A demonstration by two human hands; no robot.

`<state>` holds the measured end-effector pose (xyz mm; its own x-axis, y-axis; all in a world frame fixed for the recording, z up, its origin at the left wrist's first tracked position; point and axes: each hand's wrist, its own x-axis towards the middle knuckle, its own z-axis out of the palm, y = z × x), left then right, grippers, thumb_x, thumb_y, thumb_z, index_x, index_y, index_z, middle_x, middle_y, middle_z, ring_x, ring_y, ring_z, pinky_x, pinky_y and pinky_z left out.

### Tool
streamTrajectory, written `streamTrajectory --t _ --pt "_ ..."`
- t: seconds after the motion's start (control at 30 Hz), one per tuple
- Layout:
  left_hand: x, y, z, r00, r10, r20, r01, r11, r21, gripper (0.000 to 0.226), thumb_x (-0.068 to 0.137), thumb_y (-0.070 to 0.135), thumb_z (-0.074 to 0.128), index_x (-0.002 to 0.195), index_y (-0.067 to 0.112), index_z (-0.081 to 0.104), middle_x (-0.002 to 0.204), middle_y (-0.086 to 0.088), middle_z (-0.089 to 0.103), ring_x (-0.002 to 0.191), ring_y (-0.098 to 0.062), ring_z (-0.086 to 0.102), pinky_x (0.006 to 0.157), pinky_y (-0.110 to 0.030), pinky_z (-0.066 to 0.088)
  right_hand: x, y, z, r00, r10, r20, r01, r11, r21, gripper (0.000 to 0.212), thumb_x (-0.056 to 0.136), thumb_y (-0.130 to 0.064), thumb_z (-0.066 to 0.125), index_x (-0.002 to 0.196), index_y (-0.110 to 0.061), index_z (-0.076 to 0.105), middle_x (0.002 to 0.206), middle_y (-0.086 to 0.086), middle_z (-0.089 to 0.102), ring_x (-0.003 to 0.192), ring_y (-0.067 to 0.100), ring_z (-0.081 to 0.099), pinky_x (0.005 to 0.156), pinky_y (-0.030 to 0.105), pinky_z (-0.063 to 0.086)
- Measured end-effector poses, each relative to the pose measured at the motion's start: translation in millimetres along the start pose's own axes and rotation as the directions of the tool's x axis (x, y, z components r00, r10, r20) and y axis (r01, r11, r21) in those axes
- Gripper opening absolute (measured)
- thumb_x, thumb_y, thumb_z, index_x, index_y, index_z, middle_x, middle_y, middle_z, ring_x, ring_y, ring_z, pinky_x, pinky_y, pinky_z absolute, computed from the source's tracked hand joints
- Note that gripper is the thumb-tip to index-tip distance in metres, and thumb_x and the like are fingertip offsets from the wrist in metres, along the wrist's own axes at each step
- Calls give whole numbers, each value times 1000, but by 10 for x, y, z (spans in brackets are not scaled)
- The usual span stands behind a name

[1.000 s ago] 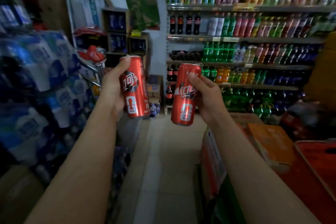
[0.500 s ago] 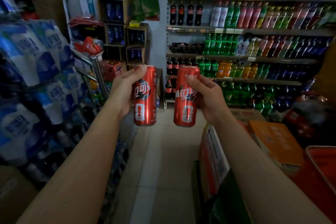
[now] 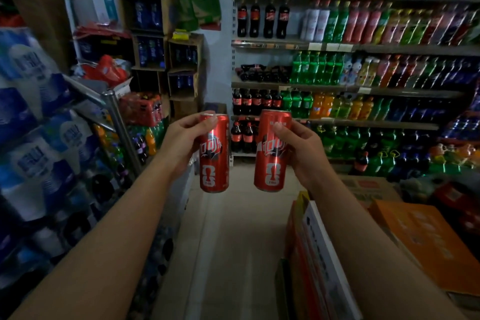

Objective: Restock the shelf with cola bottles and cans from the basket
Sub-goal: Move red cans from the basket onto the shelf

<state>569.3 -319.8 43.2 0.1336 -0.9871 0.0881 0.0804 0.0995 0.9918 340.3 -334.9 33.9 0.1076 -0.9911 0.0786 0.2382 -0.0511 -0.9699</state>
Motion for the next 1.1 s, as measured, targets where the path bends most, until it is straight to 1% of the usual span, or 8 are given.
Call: streamTrajectory --t 0.13,0.27,0.4,0.57,0.73,0.83,0.97,1.1 --pt "876 -35 -164 999 29 18 -29 1000 -3 52 66 36 73 113 16 67 103 -4 71 94 -23 67 75 -33 52 763 103 167 999 -35 -26 34 999 -33 53 71 -27 75 121 -14 63 105 4 70 92 22 70 74 37 55" --pt "1782 6 -259 998 11 58 -12 1000 12 50 65 36 72 111 19 67 109 -5 70 101 -25 66 83 -39 53 1553 137 297 997 -51 -49 48 997 -61 45 76 -25 73 118 -13 65 93 -2 73 81 15 72 67 32 54" --pt "2539 -21 -273 997 4 80 -3 1000 -20 33 63 35 71 96 27 68 107 -4 69 101 -26 65 87 -43 52 2248 211 342 995 -65 -81 59 995 -75 41 76 -25 73 115 -11 66 91 -3 72 83 14 71 73 34 52" --pt "3479 -247 -254 996 -18 88 23 998 -59 20 78 24 70 98 23 69 98 -3 70 97 -28 64 86 -45 52 3089 374 292 991 -41 -125 31 997 -76 42 75 -27 74 114 -15 66 100 2 72 96 24 69 82 44 54" --pt "4340 -445 -141 995 -35 90 40 997 -59 34 68 32 72 100 22 68 102 -5 70 101 -28 65 89 -45 51 3994 534 188 994 -29 -104 22 997 -69 48 69 -29 75 115 -18 66 98 -2 74 89 16 72 74 35 56" --pt "4925 -580 -74 997 -37 68 41 997 -60 28 75 28 72 102 21 69 101 -4 72 100 -27 67 86 -42 53 4621 613 82 996 -29 -79 25 998 -55 38 72 -24 74 109 -17 67 94 -3 75 86 14 72 71 30 55" --pt "5768 -657 90 998 -54 35 56 997 -48 39 67 36 75 103 23 70 107 -5 71 102 -28 66 89 -47 52 5554 636 -85 999 -23 -44 22 1000 -23 23 83 -14 69 105 -15 68 87 -4 75 78 10 72 62 23 55" --pt "6580 -649 260 998 -54 19 55 997 -57 36 67 35 75 101 24 71 102 -5 73 98 -27 68 81 -44 55 6411 615 -183 999 -28 -26 28 999 -32 36 73 -24 74 108 -16 69 95 2 75 88 20 72 74 36 56"
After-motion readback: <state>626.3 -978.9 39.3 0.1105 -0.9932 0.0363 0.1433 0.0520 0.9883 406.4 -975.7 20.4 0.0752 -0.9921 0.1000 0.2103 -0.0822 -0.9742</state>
